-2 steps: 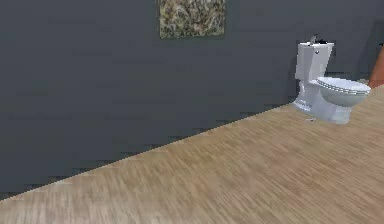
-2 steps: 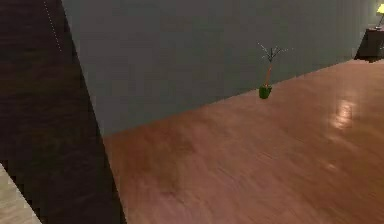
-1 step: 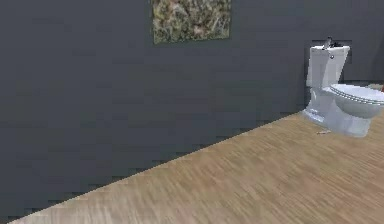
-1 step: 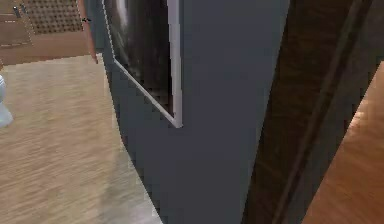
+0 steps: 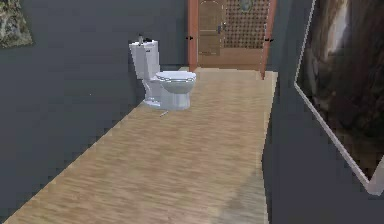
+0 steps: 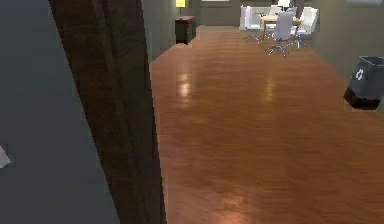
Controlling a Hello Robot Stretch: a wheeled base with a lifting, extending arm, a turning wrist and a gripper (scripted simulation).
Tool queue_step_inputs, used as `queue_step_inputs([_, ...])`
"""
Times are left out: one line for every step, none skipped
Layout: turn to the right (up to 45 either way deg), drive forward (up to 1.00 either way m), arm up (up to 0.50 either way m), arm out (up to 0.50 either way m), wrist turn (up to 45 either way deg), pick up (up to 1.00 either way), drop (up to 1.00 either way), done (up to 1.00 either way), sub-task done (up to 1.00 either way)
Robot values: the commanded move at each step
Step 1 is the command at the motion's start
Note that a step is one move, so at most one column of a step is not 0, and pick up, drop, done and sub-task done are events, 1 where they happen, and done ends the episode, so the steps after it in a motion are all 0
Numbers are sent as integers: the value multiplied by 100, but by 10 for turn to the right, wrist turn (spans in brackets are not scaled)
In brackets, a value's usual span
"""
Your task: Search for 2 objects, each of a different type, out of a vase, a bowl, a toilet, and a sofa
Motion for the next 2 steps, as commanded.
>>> queue_step_inputs([120, 0, 0, 0, 0, 0, 0, 0, 0])
queue_step_inputs([0, 100, 0, 0, 0, 0, 0, 0, 0])
